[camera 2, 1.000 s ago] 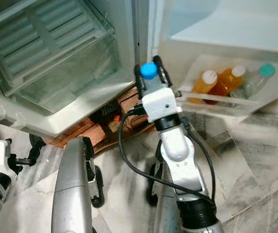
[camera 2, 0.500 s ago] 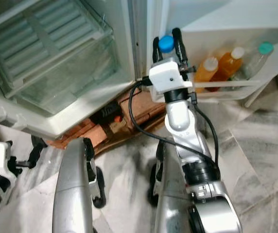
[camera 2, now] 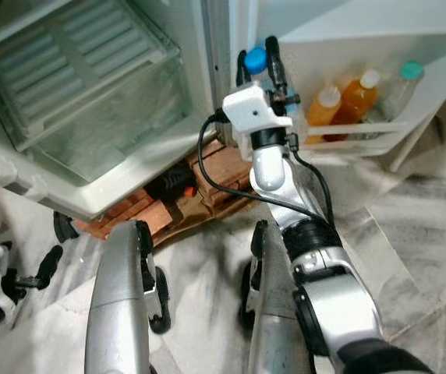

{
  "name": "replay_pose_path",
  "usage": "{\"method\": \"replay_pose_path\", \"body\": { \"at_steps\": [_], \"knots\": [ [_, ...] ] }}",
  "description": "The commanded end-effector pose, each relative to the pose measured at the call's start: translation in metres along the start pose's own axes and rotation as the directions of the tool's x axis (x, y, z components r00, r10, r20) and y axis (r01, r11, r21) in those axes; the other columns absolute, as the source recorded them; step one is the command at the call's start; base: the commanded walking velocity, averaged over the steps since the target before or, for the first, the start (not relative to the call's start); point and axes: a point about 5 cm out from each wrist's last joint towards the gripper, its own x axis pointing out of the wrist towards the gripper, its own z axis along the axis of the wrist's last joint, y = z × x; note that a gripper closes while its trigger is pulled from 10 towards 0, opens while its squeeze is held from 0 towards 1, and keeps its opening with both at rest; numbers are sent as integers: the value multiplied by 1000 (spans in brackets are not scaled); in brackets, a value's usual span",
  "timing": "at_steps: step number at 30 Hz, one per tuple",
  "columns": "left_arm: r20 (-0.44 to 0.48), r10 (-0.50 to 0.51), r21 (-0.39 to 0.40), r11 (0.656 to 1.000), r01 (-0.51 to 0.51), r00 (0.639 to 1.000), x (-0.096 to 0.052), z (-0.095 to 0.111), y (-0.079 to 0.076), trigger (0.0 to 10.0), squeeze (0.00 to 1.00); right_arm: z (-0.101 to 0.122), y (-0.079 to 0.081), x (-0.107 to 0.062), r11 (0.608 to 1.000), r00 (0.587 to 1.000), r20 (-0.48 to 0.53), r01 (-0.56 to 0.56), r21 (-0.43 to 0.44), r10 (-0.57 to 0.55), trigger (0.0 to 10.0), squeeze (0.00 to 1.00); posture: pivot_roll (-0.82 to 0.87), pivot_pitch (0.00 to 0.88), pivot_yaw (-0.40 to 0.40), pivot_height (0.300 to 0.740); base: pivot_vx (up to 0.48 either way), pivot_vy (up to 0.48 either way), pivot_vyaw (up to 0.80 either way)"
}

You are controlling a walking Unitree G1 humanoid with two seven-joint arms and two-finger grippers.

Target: Restocking fridge

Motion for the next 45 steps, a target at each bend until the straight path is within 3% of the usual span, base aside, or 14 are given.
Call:
{"method": "replay_pose_path", "body": {
  "at_steps": [1, 13, 21, 28, 31, 33, 34, 38, 40, 45],
  "knots": [
    [-30, 22, 7, 1000, -22, 999, -11, -2, 7, 10000, 0, -7, 4, 5, 999, 998, -58, -31, -30, 30, 10000, 0, 377, 440, 88, 540, 0, 0, 0],
    [-46, 84, 20, 996, -83, 995, -42, 2, 15, 10000, 0, -3, -3, 27, 995, 999, -26, -37, -95, 34, 10000, 0, 393, 505, 61, 540, 0, 0, 0],
    [-88, 90, 18, 996, -88, 992, -61, 2, 17, 10000, 0, -15, 18, 10, 991, 988, -115, -111, -78, 102, 10000, 0, 404, 540, 53, 540, 0, 0, 0],
    [-108, 97, 30, 995, -95, 989, -70, 3, 20, 10000, 0, 29, -10, 50, 996, 988, 134, 83, -8, -81, 10000, 0, 401, 557, 53, 540, 0, 0, 0],
    [-111, 96, 28, 995, -93, 989, -70, 3, 19, 10000, 0, 27, -10, 49, 996, 990, 117, 84, 2, -84, 10000, 0, 401, 557, 53, 540, 0, 0, 0],
    [-115, 82, 22, 997, -80, 990, -70, 3, 17, 10000, 0, 13, -1, 38, 998, 998, 15, 58, 28, -58, 10000, 0, 395, 557, 42, 540, 0, 0, 0],
    [-115, 82, 22, 997, -80, 990, -70, 3, 17, 10000, 0, 13, -1, 38, 998, 998, 15, 58, 28, -58, 10000, 0, 395, 557, 42, 540, 0, 0, 0],
    [-118, 86, 18, 996, -85, 989, -70, 3, 18, 10000, 0, 29, -9, 48, 991, 988, 109, 100, 84, -109, 10000, 0, 386, 557, 39, 540, 0, 0, 0],
    [-117, 84, 19, 996, -82, 990, -70, 3, 16, 10000, 0, 50, -23, 62, 975, 962, 197, 159, 155, -188, 10000, 0, 384, 553, 32, 540, 0, 0, 0],
    [-115, 87, 19, 996, -85, 990, -70, 2, 15, 10000, 0, 75, -39, 72, 957, 920, 300, 190, 220, -252, 10000, 0, 382, 546, 27, 540, 0, 0, 0]
  ]
}}
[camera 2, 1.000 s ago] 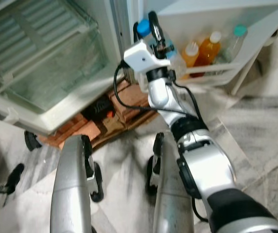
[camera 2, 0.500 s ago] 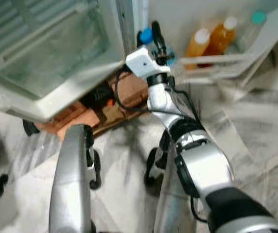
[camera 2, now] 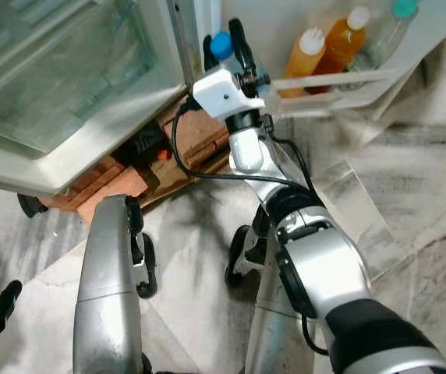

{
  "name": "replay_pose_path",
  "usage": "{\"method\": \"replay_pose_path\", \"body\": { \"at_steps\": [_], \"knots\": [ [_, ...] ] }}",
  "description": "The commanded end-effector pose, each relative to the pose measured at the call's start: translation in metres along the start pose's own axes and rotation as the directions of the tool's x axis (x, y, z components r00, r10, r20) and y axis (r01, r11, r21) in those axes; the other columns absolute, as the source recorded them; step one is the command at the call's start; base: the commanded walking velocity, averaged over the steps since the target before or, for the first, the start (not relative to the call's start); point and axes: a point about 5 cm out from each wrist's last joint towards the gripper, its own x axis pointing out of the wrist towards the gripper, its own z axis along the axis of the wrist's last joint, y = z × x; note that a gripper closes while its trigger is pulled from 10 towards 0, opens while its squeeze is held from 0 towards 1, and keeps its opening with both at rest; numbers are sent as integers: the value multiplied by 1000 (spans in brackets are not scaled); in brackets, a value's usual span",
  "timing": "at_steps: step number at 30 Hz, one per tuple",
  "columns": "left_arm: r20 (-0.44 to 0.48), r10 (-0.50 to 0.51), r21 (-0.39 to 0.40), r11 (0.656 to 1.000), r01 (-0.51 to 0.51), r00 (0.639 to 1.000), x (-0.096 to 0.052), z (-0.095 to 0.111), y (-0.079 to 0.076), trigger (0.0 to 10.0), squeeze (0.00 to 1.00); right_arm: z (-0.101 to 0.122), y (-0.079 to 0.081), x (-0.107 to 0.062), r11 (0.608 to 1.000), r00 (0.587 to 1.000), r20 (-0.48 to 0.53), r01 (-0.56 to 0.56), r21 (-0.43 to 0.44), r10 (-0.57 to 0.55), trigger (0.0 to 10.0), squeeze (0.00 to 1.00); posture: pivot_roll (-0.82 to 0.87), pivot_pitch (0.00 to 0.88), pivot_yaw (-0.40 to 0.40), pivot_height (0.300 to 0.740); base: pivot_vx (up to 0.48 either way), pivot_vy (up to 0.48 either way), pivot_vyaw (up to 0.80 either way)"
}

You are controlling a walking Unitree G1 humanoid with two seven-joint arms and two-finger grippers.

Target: Restocking fridge

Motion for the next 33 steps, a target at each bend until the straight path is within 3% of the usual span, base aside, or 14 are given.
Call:
{"method": "replay_pose_path", "body": {
  "at_steps": [1, 5, 8, 10, 11, 13, 14, 16, 18, 20, 22, 27, 31, 33],
  "knots": [
    [-40, 14, -7, 1000, -14, 999, -5, -7, 1, 10000, 0, 62, -56, 53, 954, 921, 257, 262, 147, -293, 10000, 0, 374, 548, 25, 540, 0, 0, 0],
    [-42, 12, -13, 1000, -13, 999, -4, -7, 0, 10000, 0, 76, -67, 61, 943, 899, 295, 282, 177, -324, 10000, 0, 362, 548, 24, 540, 0, 0, 0],
    [-39, 9, -16, 1000, -10, 999, 1, -8, -1, 10000, 0, 66, -62, 57, 949, 928, 234, 249, 191, -291, 10000, 0, 348, 534, 19, 540, 0, 0, 0],
    [-24, 8, -14, 1000, -8, 1000, 9, -8, -4, 10000, 0, 37, -40, 39, 965, 979, 97, 159, 207, -182, 10000, 0, 335, 513, 10, 540, 0, 0, 0],
    [-24, 8, -14, 1000, -8, 1000, 9, -8, -4, 10000, 0, 37, -40, 39, 965, 979, 97, 159, 207, -182, 10000, 0, 335, 513, 10, 540, 0, 0, 0],
    [-8, 3, -17, 1000, -4, 1000, 19, -8, -6, 10000, 0, 2, -15, 5, 956, 992, -110, 89, 280, -60, 10000, 0, 307, 485, -3, 540, 0, 0, 0],
    [-8, 3, -17, 1000, -4, 1000, 19, -8, -6, 10000, 0, 2, -15, 5, 956, 992, -110, 89, 280, -60, 10000, 0, 307, 485, -3, 540, 0, 0, 0],
    [4, 1, -21, 1000, 0, 1000, 32, -9, -9, 10000, 0, -18, -1, -16, 945, 976, -217, 44, 323, 29, 10000, 0, 280, 460, -13, 540, 0, 0, 0],
    [35, -3, -21, 1000, 4, 999, 42, -7, -12, 10000, 0, -34, 12, -51, 915, 935, -332, 23, 402, 122, 10000, 0, 256, 417, -23, 540, 0, 0, 0],
    [63, -6, -30, 1000, 8, 998, 55, -6, -15, 10000, 0, -39, 18, -76, 897, 908, -371, -11, 442, 193, 10000, 0, 226, 368, -31, 540, 0, 0, 0],
    [76, -7, -38, 999, 10, 997, 66, -4, -18, 10000, 0, -42, 18, -86, 889, 894, -387, -27, 457, 226, 10000, 0, 208, 343, -36, 540, 0, 0, 0],
    [141, -33, -58, 997, 41, 989, 99, 6, -30, 10000, 0, -53, 7, -133, 878, 826, -473, -52, 475, 305, 10000, 0, 145, 234, -32, 540, 0, 0, 0],
    [177, -55, -70, 995, 69, 983, 113, 12, -38, 10000, 0, -56, -2, -163, 884, 769, -541, -66, 462, 340, 10000, 0, 110, 175, -23, 540, 0, 0, 0],
    [186, -64, -72, 994, 78, 980, 118, 14, -41, 10000, 0, -57, -4, -167, 884, 757, -552, -70, 462, 349, 10000, 0, 100, 156, -20, 540, 0, 0, 0]
  ]
}}
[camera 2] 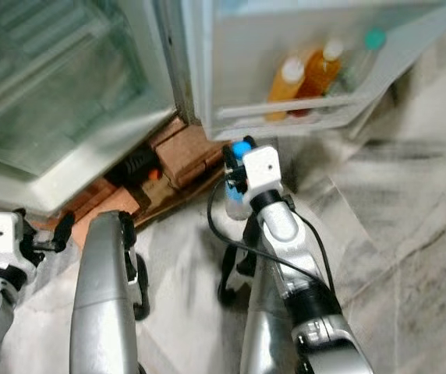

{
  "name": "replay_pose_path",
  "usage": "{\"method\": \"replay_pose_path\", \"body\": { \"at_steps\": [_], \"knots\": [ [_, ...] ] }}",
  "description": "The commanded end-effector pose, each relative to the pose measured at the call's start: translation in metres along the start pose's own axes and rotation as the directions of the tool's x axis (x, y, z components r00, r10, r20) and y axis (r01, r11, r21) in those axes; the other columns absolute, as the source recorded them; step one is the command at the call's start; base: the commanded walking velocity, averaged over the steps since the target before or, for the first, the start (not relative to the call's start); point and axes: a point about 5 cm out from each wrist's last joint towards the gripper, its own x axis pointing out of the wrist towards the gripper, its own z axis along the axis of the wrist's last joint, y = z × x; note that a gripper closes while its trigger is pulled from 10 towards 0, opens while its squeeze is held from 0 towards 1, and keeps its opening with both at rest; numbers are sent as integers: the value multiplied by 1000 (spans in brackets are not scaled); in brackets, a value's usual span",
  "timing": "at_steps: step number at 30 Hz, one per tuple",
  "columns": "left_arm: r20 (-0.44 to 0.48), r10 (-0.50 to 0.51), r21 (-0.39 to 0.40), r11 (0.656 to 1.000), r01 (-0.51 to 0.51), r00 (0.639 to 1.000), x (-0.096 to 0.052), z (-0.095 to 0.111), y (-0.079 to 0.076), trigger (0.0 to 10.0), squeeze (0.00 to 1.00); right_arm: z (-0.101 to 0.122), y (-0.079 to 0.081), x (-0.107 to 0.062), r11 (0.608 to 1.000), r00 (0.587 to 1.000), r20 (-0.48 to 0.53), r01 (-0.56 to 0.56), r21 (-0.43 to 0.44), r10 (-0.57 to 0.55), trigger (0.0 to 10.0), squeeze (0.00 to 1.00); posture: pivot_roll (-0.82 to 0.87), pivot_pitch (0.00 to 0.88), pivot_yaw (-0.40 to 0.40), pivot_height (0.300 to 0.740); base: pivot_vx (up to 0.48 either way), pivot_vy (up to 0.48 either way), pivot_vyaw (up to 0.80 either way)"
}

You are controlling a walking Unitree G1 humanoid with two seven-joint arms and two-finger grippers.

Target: Restocking fridge

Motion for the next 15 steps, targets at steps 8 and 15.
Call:
{"method": "replay_pose_path", "body": {
  "at_steps": [8, 15],
  "knots": [
    [5, -52, -36, 998, 52, 999, 21, -13, -23, 10000, 0, -6, -19, -22, 994, 991, -79, 106, 30, -104, 10000, 0, 70, 26, -18, 540, 0, 0, 0],
    [11, -40, -59, 997, 41, 999, 35, -17, -29, 10000, 0, -26, -28, -54, 961, 952, -206, 253, 107, -228, 10000, 0, 60, 0, -14, 540, 0, 0, 0]
  ]
}}
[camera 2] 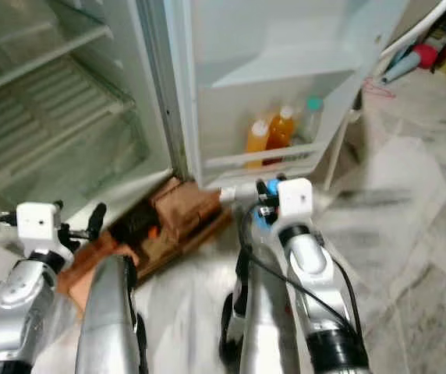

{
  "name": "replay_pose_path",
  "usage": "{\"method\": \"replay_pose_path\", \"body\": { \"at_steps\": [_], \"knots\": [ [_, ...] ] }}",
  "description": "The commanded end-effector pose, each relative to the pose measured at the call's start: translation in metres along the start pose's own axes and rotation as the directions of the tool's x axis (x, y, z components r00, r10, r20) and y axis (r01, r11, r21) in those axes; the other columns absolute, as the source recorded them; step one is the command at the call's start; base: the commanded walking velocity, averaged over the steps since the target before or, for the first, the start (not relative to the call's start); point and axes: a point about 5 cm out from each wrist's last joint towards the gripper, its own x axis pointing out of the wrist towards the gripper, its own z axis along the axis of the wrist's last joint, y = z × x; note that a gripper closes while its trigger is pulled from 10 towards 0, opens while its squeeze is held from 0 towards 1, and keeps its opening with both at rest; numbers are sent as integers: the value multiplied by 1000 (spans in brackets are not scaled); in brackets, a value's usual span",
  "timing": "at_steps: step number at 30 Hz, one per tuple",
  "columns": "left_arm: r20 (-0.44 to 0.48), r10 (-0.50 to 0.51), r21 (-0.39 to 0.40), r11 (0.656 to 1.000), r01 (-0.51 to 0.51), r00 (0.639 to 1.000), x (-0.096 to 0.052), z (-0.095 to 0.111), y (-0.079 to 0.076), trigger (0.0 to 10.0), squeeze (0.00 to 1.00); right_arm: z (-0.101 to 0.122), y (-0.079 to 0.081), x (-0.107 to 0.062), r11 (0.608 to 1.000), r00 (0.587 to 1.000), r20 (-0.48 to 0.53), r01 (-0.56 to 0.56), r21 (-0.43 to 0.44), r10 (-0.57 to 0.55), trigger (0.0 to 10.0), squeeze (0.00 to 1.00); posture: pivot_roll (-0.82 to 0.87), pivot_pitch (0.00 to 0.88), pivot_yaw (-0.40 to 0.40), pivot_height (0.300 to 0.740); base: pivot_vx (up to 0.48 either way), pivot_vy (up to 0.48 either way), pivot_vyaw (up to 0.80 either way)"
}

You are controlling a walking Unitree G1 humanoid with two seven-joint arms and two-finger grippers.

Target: Restocking fridge

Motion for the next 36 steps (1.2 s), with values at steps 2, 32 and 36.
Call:
{"method": "replay_pose_path", "body": {
  "at_steps": [2, 32, 36],
  "knots": [
    [-28, 25, 12, 1000, -25, 999, 2, -7, 4, 10000, 0, 3, -5, -5, 999, 999, 14, 42, 20, -42, 10000, 0, 57, 0, -11, 540, 0, 0, 0],
    [4, -2, -3, 1000, 2, 1000, 17, -12, -9, 10000, 0, 44, -4, 10, 993, 979, 178, 91, 72, -102, 10000, 0, 26, 0, -34, 672, 0, 0, 0],
    [17, -29, -2, 1000, 29, 999, 22, -8, -14, 10000, 0, 50, -3, 15, 994, 977, 191, 80, 68, -92, 10000, 0, 17, 0, -20, 707, 0, 0, 0]
  ]
}}
